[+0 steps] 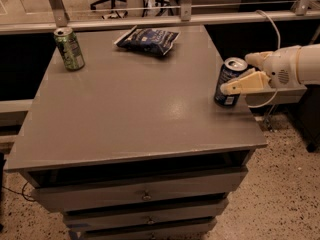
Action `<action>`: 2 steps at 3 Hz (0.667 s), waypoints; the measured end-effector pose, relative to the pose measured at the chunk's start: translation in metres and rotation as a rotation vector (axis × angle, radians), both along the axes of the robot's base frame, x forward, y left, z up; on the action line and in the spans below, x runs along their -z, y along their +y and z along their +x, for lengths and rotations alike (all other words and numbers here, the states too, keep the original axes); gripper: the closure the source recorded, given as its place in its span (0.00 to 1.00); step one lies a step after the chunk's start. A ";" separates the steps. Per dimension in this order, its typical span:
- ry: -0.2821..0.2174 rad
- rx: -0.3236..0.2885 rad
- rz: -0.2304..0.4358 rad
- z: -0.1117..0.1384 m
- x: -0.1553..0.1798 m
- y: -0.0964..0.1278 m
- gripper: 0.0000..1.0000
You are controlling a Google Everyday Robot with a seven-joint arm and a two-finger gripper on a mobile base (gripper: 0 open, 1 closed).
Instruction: Move pepsi can near blue chip bag
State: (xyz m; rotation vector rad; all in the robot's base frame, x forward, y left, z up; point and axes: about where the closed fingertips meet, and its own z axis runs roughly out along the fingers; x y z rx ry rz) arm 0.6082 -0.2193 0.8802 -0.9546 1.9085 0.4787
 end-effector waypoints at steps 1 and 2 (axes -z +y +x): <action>-0.004 -0.012 0.067 0.009 0.000 0.009 0.43; -0.048 -0.047 0.092 0.020 -0.018 0.024 0.65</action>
Offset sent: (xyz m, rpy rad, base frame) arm 0.0332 0.0370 0.0442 0.1212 -0.1107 0.0828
